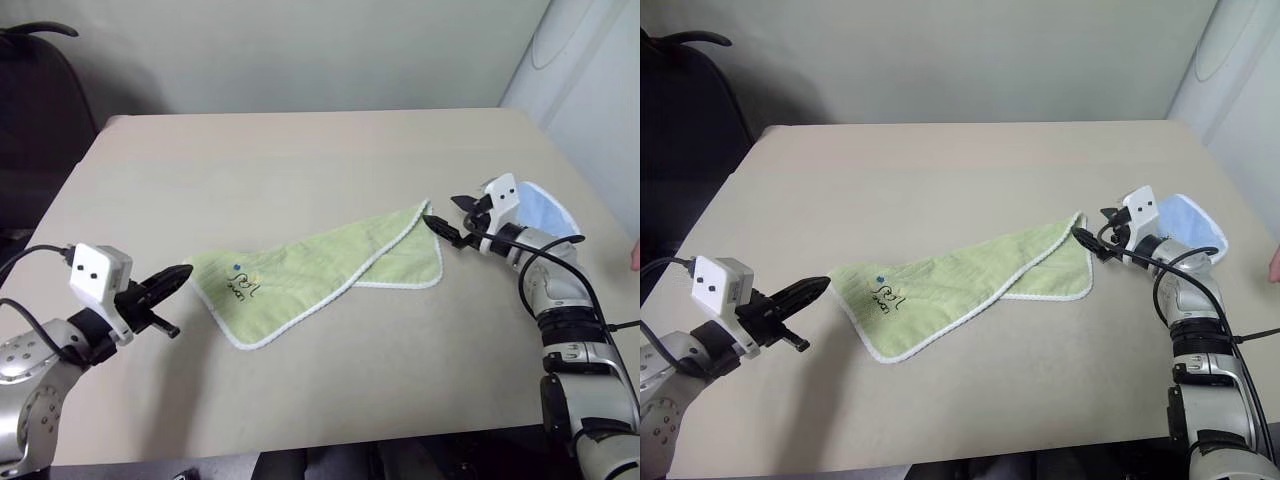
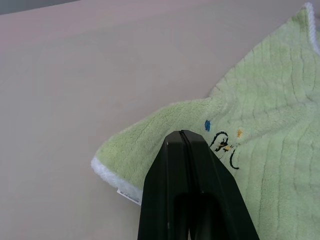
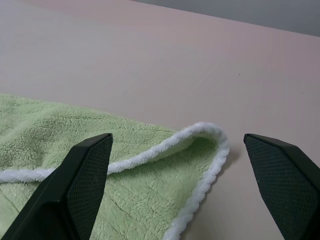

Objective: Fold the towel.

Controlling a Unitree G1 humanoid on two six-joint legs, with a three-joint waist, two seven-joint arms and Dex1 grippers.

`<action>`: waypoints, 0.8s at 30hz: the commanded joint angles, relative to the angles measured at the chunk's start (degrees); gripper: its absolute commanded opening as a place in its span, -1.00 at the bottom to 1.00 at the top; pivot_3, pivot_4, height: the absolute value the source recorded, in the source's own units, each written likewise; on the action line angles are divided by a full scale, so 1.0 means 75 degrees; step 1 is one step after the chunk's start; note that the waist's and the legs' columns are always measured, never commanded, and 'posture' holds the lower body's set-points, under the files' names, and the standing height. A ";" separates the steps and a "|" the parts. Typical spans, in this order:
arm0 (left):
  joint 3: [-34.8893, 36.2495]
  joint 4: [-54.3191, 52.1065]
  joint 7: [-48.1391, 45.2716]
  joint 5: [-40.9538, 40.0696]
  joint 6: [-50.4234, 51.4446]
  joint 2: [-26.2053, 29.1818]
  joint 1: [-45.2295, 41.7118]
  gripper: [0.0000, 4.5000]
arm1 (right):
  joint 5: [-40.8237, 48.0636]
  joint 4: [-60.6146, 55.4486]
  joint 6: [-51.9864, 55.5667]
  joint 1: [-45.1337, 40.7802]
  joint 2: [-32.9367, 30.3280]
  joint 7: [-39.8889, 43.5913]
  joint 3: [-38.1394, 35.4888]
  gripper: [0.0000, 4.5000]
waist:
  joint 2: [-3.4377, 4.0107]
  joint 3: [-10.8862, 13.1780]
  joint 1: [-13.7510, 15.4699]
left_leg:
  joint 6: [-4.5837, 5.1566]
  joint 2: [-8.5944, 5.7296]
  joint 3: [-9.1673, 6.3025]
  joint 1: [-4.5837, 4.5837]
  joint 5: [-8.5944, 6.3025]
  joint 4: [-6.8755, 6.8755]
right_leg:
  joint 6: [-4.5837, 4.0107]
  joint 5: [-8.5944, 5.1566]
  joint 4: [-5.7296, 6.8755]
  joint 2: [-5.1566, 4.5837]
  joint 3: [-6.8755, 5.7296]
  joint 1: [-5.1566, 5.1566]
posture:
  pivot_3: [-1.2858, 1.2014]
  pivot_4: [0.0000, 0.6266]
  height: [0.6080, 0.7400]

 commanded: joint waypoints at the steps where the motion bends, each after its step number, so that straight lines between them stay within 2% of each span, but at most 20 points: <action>1: 0.0020 -0.0298 -0.0006 -0.0091 0.0010 0.0110 -0.0132 -1.00 | 0.0053 -0.0072 -0.0249 -0.0038 -0.0035 0.0028 -0.0138 0.97 | 0.0000 0.0000 -0.0001 | 0.0000 0.0000 0.0000 0.0000 0.0000 0.0000 | 0.0000 0.0000 0.0000 0.0000 0.0000 0.0000 | 0.03 -0.52 1.00; 14: -0.0143 -0.0324 -0.0214 -0.0038 0.0137 0.0358 -0.0273 -1.00 | -0.0056 0.0077 -0.0484 -0.0061 -0.0040 0.0006 -0.0083 0.97 | 0.0000 0.0000 -0.0005 | 0.0001 0.0000 0.0000 0.0000 -0.0001 0.0000 | 0.0000 0.0000 0.0001 0.0000 0.0000 0.0000 | 0.03 -0.52 1.00; 24: -0.0688 -0.0269 -0.0061 0.0219 -0.0036 0.0098 -0.0573 -1.00 | -0.0940 0.1237 -0.1831 -0.0719 -0.0283 0.0150 0.0452 0.97 | 0.0000 0.0000 -0.0012 | 0.0001 0.0000 0.0000 0.0000 -0.0004 -0.0001 | -0.0002 0.0001 0.0004 -0.0001 0.0000 -0.0003 | 0.03 -0.52 1.00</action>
